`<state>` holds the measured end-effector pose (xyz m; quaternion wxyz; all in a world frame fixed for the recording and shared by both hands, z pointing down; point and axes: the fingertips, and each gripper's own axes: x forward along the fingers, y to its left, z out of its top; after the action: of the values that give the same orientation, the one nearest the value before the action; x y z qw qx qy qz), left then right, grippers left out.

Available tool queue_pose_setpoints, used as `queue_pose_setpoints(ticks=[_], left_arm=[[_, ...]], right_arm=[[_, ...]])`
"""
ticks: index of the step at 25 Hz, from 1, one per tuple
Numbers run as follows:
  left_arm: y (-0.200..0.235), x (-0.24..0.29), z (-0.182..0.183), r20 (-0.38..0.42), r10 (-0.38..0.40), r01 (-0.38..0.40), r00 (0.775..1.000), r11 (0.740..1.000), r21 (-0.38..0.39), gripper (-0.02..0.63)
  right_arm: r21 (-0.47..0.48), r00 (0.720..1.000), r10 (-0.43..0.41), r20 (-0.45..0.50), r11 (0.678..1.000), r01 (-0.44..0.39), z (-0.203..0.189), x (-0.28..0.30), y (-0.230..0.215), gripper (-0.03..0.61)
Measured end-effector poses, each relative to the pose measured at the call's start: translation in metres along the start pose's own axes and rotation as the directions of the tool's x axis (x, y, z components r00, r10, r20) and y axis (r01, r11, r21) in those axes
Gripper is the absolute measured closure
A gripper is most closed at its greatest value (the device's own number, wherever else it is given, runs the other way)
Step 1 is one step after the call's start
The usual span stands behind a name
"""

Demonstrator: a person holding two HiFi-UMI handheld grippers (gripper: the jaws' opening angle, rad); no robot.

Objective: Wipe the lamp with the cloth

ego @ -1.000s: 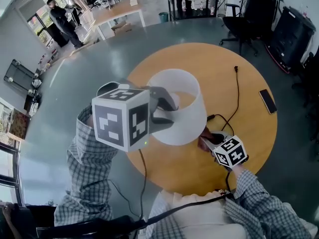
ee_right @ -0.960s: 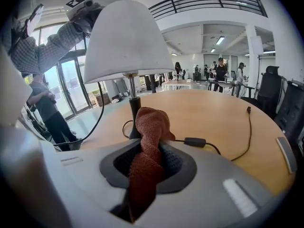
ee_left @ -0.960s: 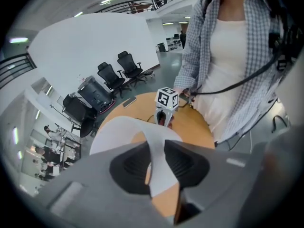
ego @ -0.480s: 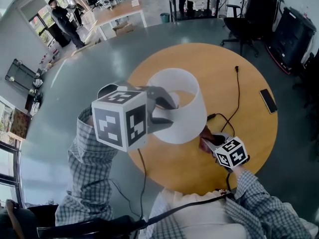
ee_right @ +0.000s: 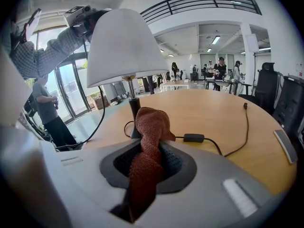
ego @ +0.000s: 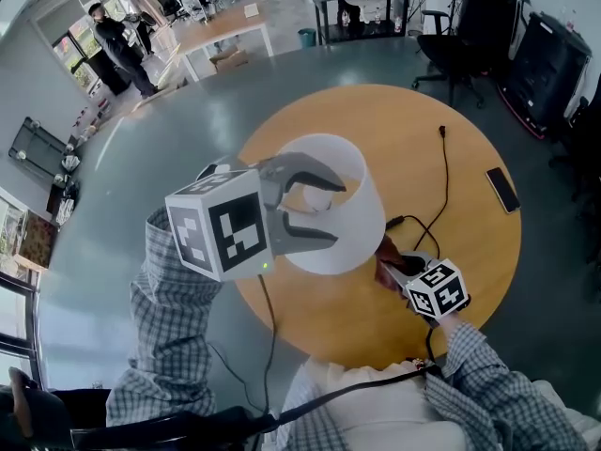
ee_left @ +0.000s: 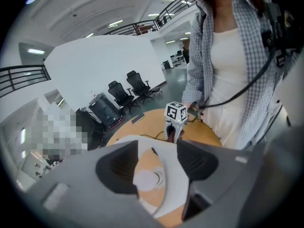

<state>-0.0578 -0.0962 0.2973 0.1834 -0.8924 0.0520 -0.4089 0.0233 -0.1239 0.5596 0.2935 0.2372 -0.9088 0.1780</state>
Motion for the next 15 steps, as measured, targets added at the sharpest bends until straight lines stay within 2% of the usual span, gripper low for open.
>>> queue_pose_setpoints(ticks=[3, 5, 7, 9, 11, 12, 13, 15], left_arm=[[0.003, -0.002, -0.002, 0.015, 0.030, -0.030, 0.999, 1.000, -0.008, 0.356], [0.009, -0.008, 0.000, 0.051, 0.084, -0.083, 0.995, 0.996, -0.025, 0.356], [0.017, -0.022, 0.003, 0.094, 0.165, -0.162, 0.982, 0.986, -0.044, 0.356], [0.024, -0.042, 0.006, 0.138, 0.259, -0.253, 0.956, 0.965, -0.062, 0.359], [0.023, -0.064, 0.000, 0.189, 0.359, -0.337, 0.914, 0.931, -0.142, 0.399], [0.019, -0.075, -0.007, 0.210, 0.417, -0.374, 0.884, 0.902, -0.216, 0.452], [0.015, -0.086, -0.016, 0.225, 0.480, -0.408, 0.848, 0.862, -0.300, 0.504], [0.006, -0.108, -0.032, 0.257, 0.598, -0.458, 0.759, 0.771, -0.443, 0.609]], right_arm=[[0.005, 1.000, -0.005, 0.003, 1.000, 0.005, 0.000, 0.000, -0.002, 0.508], [0.006, 1.000, -0.009, 0.005, 1.000, 0.009, -0.001, -0.001, -0.005, 0.508], [0.005, 1.000, -0.015, 0.004, 1.000, 0.015, -0.002, -0.003, -0.007, 0.508], [-0.008, 1.000, -0.021, -0.005, 1.000, 0.021, -0.004, -0.006, -0.008, 0.508], [-0.044, 0.999, -0.028, -0.027, 0.999, 0.027, -0.007, -0.007, -0.005, 0.508], [-0.074, 0.998, -0.034, -0.044, 0.997, 0.031, -0.010, -0.005, -0.002, 0.508], [-0.113, 0.997, -0.042, -0.066, 0.993, 0.034, -0.012, -0.003, 0.002, 0.508], [-0.211, 0.991, -0.057, -0.119, 0.977, 0.031, -0.022, 0.005, 0.012, 0.508]])
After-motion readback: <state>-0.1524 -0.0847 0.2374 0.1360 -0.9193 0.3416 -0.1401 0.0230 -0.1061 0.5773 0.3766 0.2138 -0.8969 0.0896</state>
